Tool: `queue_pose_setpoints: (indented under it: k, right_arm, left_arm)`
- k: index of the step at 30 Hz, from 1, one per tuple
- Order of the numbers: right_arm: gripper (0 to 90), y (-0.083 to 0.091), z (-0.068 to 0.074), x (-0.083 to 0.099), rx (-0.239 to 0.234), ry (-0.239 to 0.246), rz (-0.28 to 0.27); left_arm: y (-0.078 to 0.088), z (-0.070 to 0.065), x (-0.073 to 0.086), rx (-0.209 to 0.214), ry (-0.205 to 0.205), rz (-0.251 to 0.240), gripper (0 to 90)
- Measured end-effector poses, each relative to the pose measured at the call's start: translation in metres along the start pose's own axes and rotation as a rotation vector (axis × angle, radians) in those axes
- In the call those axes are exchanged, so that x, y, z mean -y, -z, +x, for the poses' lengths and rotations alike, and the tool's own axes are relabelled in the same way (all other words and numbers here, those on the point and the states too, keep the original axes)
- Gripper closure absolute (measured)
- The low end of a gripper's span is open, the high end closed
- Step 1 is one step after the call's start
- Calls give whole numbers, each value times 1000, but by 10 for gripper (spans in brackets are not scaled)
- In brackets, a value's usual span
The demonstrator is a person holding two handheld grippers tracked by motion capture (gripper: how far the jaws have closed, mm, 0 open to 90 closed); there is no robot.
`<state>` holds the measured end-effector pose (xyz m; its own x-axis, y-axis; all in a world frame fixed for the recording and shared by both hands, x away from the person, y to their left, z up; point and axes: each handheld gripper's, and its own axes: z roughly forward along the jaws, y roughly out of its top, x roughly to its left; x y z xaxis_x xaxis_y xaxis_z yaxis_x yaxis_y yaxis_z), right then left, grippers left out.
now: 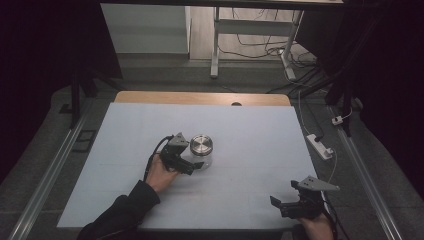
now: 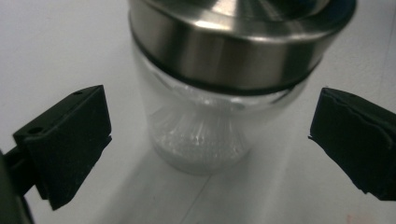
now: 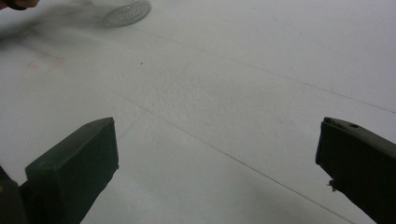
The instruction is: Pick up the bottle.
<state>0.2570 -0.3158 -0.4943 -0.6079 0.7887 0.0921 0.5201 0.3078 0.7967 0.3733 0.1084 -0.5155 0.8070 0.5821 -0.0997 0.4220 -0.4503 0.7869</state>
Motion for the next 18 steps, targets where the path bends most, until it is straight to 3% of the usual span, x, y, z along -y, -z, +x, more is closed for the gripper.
queue_pose_setpoints:
  k: [11,13,18]
  right_arm:
    - [0,0,0,0,-3,-1,4]
    - [0,0,0,0,-3,-1,4]
    - [0,0,-1,0,-3,-3,3]
  left_arm:
    - [-21,5,-13,7,-22,-5,3]
    - [-23,6,-14,23,-30,2,25]
    - [-24,2,-14,13,-58,16,136]
